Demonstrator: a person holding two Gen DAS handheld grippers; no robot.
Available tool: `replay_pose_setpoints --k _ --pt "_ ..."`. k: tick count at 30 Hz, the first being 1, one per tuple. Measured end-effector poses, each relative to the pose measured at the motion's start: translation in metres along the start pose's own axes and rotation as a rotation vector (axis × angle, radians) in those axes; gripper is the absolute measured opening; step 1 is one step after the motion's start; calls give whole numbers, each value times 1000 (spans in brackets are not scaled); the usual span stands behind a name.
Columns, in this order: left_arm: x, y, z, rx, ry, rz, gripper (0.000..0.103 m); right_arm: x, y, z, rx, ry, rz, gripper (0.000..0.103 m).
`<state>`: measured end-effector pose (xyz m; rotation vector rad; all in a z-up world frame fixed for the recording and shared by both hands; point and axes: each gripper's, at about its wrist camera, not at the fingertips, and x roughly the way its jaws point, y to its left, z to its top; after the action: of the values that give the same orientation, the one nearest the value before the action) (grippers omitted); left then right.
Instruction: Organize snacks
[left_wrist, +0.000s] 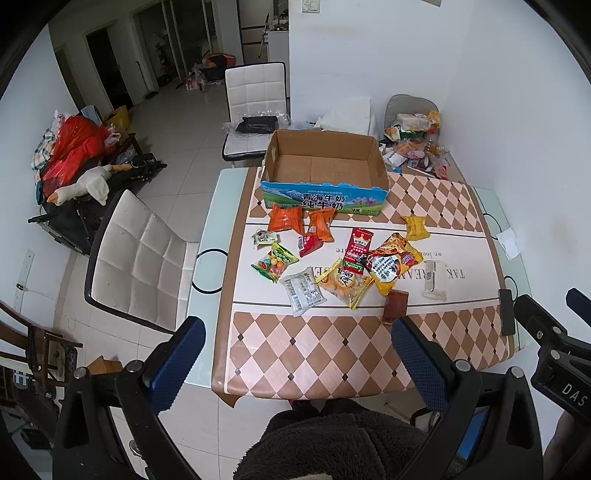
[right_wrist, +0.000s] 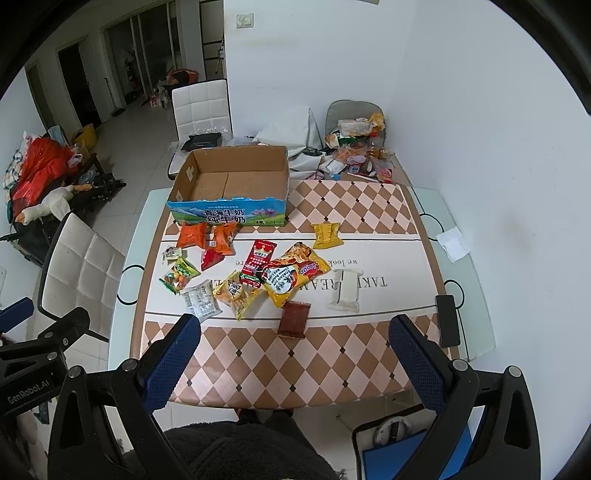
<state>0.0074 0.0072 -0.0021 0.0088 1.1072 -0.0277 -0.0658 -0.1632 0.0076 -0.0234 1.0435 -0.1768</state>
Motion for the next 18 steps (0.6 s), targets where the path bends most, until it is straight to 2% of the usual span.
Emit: replay_pose_setpoints --k 10,11,18 --pt "0 0 0 0 0 -1 103 1 7 6 -2 -1 2 103" --pt "6 6 9 -1 -2 0 103 1 7 6 -3 -1 2 103" --pt "10 12 19 -3 -5 2 103 8 23 24 -6 -6 10 103"
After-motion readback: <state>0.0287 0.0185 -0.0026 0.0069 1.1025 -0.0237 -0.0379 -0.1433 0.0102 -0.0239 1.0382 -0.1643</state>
